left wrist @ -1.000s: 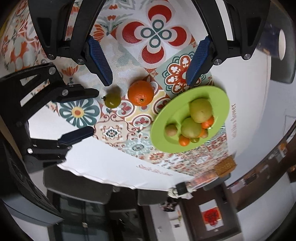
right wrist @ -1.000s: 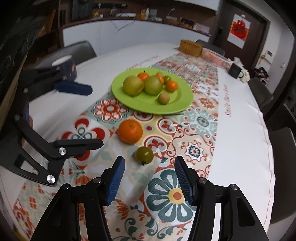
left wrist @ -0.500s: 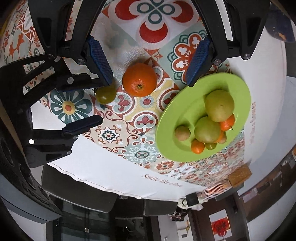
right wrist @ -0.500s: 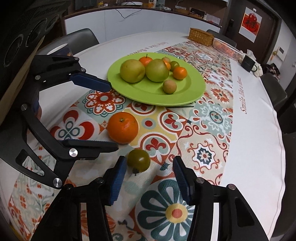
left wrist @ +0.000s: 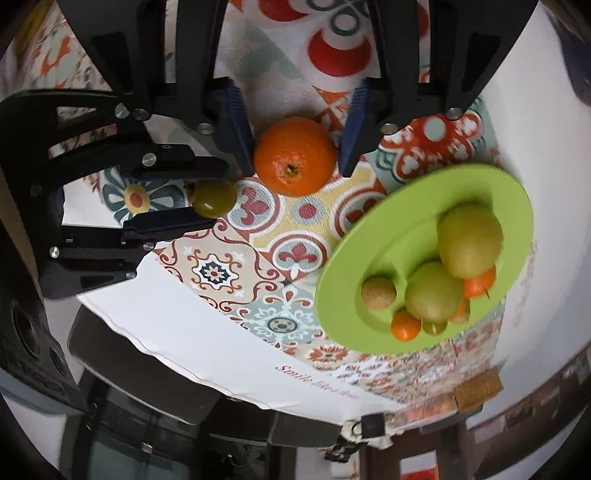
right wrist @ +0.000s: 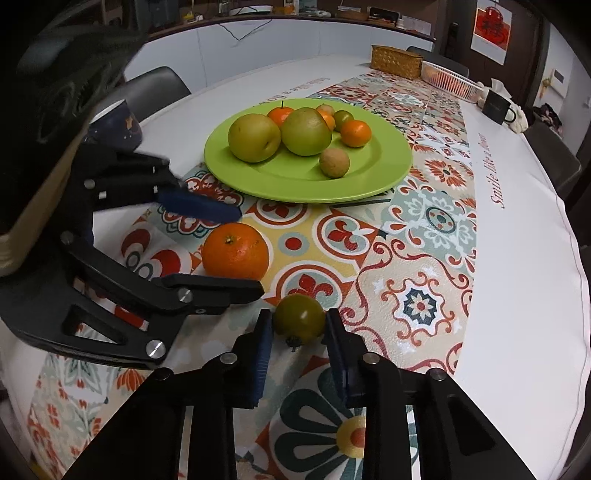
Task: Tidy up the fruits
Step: 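Grasp the tangerine with the left tool while the right tool grasps the green tomato, then carry the tangerine and green tomato with both tools over the plate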
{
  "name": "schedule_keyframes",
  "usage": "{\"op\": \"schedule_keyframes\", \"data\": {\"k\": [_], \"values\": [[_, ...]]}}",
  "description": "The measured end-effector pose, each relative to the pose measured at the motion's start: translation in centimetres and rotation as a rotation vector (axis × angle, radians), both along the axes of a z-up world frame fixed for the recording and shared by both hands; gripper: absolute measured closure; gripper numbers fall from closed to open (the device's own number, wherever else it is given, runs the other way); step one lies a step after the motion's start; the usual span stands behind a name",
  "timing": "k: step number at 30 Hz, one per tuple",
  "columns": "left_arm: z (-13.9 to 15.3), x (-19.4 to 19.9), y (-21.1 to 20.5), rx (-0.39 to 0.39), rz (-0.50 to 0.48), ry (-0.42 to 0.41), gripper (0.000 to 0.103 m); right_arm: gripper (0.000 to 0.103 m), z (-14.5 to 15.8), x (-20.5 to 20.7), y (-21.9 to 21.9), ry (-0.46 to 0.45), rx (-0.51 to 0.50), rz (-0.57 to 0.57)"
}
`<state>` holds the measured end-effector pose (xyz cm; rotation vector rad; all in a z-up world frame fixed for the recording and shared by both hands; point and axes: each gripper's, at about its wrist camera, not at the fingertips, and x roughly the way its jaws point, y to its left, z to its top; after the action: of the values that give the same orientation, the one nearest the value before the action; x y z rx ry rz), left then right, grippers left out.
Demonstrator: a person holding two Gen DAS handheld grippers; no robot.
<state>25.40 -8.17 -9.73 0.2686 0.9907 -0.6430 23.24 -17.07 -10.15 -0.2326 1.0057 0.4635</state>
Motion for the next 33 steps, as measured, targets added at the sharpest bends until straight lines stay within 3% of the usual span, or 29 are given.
{"op": "schedule_keyframes", "data": {"k": [11,33], "values": [[1.0,-2.5,1.2,-0.006,0.181,-0.034,0.061,0.073,0.8,-1.0,-1.0,-0.031,0.061,-0.083],[9.3,-5.7,4.6,-0.052,0.379,-0.197,0.061,0.073,8.0,-3.5,-0.4,-0.206,0.148,-0.133]]}}
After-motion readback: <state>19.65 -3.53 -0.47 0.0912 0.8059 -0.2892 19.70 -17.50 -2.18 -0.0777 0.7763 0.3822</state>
